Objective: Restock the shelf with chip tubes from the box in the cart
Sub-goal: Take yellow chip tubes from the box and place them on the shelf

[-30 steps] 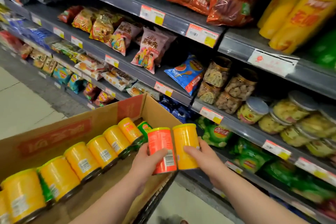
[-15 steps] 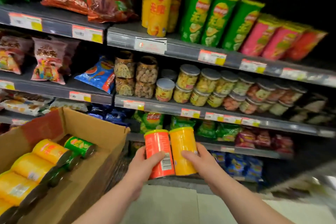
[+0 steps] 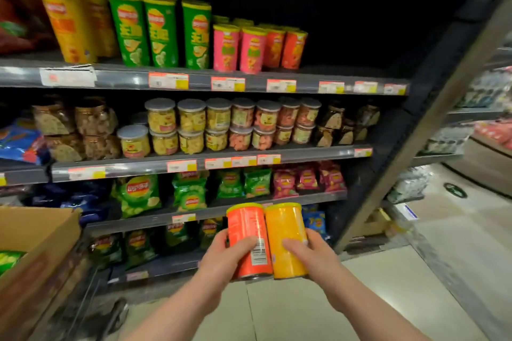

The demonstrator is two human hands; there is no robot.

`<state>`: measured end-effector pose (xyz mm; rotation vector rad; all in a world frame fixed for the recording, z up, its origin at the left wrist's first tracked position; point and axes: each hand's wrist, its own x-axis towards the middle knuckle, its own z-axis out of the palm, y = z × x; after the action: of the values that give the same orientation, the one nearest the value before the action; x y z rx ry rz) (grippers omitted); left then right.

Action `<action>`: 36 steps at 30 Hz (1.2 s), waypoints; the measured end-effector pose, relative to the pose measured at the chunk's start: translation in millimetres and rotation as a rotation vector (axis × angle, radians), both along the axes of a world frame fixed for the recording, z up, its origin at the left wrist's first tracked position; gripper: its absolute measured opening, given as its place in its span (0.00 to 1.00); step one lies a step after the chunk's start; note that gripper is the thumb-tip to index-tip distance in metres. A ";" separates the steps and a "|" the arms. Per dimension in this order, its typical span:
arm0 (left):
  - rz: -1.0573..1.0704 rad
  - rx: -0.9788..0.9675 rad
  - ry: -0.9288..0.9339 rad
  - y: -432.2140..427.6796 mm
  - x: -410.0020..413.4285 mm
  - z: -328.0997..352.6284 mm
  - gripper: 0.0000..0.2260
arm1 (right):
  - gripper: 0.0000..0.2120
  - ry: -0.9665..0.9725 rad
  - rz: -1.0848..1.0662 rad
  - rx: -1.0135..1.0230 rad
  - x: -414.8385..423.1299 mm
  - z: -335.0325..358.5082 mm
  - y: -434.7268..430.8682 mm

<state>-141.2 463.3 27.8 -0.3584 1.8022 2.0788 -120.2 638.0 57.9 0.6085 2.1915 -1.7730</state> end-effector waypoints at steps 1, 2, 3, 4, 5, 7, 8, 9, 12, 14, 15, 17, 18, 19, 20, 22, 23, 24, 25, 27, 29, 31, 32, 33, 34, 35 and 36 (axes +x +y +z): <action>-0.023 0.003 0.004 13.0 2.4 2.3 0.21 | 0.24 0.001 -0.014 -0.005 4.7 1.0 13.6; -0.045 0.004 0.008 24.5 4.4 4.8 0.22 | 0.24 0.005 -0.022 -0.005 9.0 2.9 25.4; -0.068 0.000 0.009 35.1 6.0 7.9 0.23 | 0.24 0.008 -0.034 -0.007 12.9 4.0 36.4; -0.090 -0.006 0.013 44.6 7.0 10.9 0.24 | 0.24 0.018 -0.047 -0.011 16.2 6.0 45.7; -0.109 -0.012 0.021 53.1 7.7 14.6 0.25 | 0.23 0.024 -0.062 -0.017 19.0 7.1 54.0; -0.132 -0.016 0.035 67.5 7.3 22.8 0.24 | 0.23 0.034 -0.079 -0.022 23.2 11.1 66.5; -0.138 -0.016 0.040 74.2 6.6 27.0 0.22 | 0.22 0.041 -0.088 -0.026 24.8 13.3 72.0; -0.147 -0.017 0.045 80.8 5.7 31.3 0.21 | 0.22 0.049 -0.102 -0.034 25.9 15.6 77.4; -0.170 -0.012 0.054 100.2 -0.3 40.4 0.18 | 0.21 0.077 -0.143 -0.046 25.9 20.6 94.5; -0.192 -0.002 0.056 112.5 -7.1 45.5 0.18 | 0.20 0.091 -0.170 -0.056 22.4 24.9 105.2; -0.204 0.004 0.060 118.3 -12.1 47.0 0.17 | 0.20 0.097 -0.184 -0.062 19.5 27.2 110.2; -0.218 0.025 0.060 130.0 -24.5 49.6 0.15 | 0.22 0.112 -0.210 -0.065 10.8 30.4 120.8; -0.225 0.038 0.061 135.5 -31.9 50.9 0.15 | 0.23 0.119 -0.220 -0.063 5.3 32.1 126.1; -0.233 0.050 0.066 141.2 -40.0 52.5 0.14 | 0.24 0.125 -0.229 -0.061 -1.1 34.2 131.4; -0.242 0.062 0.070 146.9 -48.6 54.4 0.15 | 0.24 0.131 -0.238 -0.054 -8.3 36.2 137.0; -0.258 0.080 0.075 157.7 -67.9 60.2 0.19 | 0.25 0.152 -0.254 -0.041 -25.4 42.4 147.7; -0.263 0.089 0.078 162.8 -78.8 63.6 0.20 | 0.25 0.164 -0.261 -0.037 -35.4 45.6 152.7; -0.266 0.099 0.080 167.6 -91.1 66.9 0.20 | 0.25 0.172 -0.265 -0.030 -46.7 48.9 157.4; -0.268 0.109 0.089 171.7 -104.4 69.7 0.20 | 0.24 0.180 -0.268 -0.023 -58.9 53.0 160.9; -0.263 0.123 0.118 177.6 -132.5 76.1 0.19 | 0.22 0.209 -0.273 -0.021 -86.2 61.4 166.3; -0.263 0.129 0.146 179.6 -160.8 82.3 0.20 | 0.23 0.233 -0.266 -0.015 -116.4 70.0 169.9; -0.256 0.139 0.166 179.0 -187.5 89.6 0.20 | 0.24 0.252 -0.238 0.001 -146.1 79.0 171.1; -0.242 0.145 0.178 177.8 -200.4 93.6 0.20 | 0.24 0.260 -0.223 0.003 -160.9 82.7 171.3; -0.231 0.147 0.193 176.4 -213.2 97.4 0.21 | 0.26 0.270 -0.212 -0.001 -175.3 85.5 171.6; -0.222 0.142 0.208 174.3 -225.4 100.8 0.21 | 0.27 0.276 -0.200 -0.002 -188.9 88.0 171.4; -0.219 0.137 0.224 171.8 -236.7 103.6 0.22 | 0.27 0.281 -0.187 -0.006 -201.3 90.4 169.8; -0.217 0.132 0.234 169.2 -246.8 106.2 0.22 | 0.26 0.290 -0.175 -0.011 -212.8 92.7 167.4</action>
<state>-388.0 632.5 134.0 0.1161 1.7272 2.1397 -333.0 805.4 150.6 0.5888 2.3757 -2.0760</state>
